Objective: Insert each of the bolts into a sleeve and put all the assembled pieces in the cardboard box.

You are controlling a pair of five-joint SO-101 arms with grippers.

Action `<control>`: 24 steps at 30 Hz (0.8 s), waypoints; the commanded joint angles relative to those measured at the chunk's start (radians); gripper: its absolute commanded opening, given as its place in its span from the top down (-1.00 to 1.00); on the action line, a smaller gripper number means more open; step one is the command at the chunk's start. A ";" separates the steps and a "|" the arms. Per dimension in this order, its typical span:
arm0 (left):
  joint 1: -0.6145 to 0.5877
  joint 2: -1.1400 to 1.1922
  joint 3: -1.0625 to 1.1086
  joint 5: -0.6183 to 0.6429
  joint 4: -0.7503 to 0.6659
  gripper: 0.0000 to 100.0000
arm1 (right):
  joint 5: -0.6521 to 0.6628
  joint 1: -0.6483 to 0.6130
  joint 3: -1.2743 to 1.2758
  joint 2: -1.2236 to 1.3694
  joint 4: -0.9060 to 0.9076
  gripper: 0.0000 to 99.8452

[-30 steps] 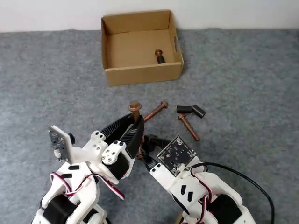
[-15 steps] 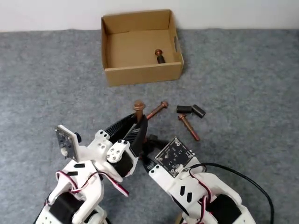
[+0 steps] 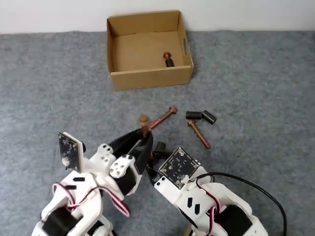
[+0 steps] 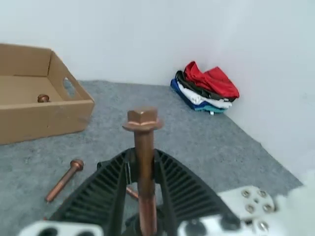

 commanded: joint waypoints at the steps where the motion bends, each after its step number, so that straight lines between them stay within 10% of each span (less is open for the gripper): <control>1: 0.014 -0.005 -0.044 -0.009 0.098 0.99 | 0.002 0.004 -0.017 -0.007 -0.021 0.98; 24: 0.014 -0.005 -0.082 -0.219 0.129 0.99 | 0.002 0.005 -0.017 -0.008 -0.018 0.98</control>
